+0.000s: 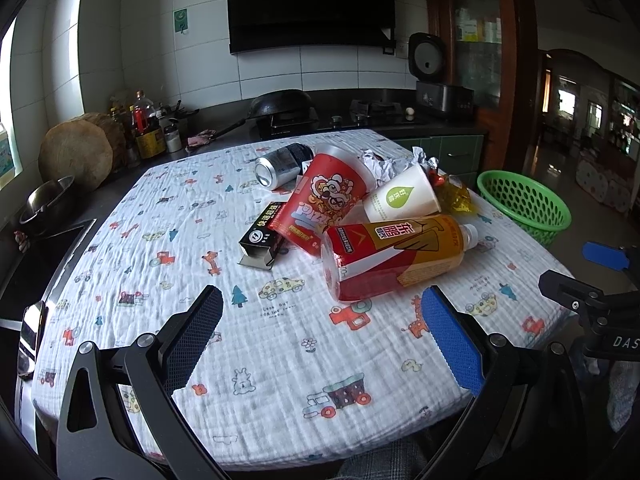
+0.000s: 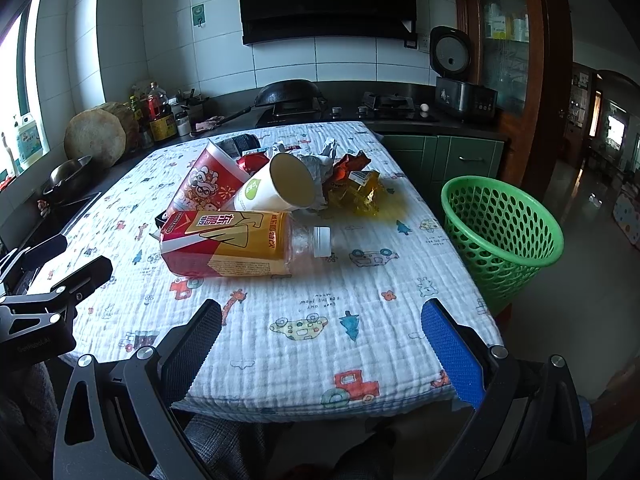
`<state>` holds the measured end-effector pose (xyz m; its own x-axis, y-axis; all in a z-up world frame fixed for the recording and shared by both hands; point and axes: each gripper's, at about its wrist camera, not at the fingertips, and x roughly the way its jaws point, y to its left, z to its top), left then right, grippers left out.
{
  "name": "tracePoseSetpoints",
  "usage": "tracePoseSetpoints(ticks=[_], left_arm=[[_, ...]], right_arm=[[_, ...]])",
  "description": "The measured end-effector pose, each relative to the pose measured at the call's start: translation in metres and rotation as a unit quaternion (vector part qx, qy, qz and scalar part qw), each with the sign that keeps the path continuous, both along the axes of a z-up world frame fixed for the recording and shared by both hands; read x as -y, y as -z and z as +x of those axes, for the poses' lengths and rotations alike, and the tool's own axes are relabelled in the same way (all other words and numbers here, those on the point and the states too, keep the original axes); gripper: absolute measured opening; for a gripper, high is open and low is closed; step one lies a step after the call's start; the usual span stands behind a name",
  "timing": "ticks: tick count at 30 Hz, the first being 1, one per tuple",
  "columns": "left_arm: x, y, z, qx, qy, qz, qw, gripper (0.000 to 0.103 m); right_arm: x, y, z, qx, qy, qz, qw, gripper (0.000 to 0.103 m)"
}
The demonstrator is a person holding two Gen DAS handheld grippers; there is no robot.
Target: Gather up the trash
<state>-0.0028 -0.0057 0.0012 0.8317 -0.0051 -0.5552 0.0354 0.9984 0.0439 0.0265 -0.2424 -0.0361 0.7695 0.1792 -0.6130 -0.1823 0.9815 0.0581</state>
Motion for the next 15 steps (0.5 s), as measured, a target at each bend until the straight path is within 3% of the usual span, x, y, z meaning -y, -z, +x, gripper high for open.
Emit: tracePoseSetpoints(ticks=[15], left_arm=[[-0.0018,0.0007,0.005,0.002,0.005,0.004,1.0,0.098]], right_arm=[[-0.001,0.0017,0.0041,-0.003,0.002,0.001,1.0,0.097]])
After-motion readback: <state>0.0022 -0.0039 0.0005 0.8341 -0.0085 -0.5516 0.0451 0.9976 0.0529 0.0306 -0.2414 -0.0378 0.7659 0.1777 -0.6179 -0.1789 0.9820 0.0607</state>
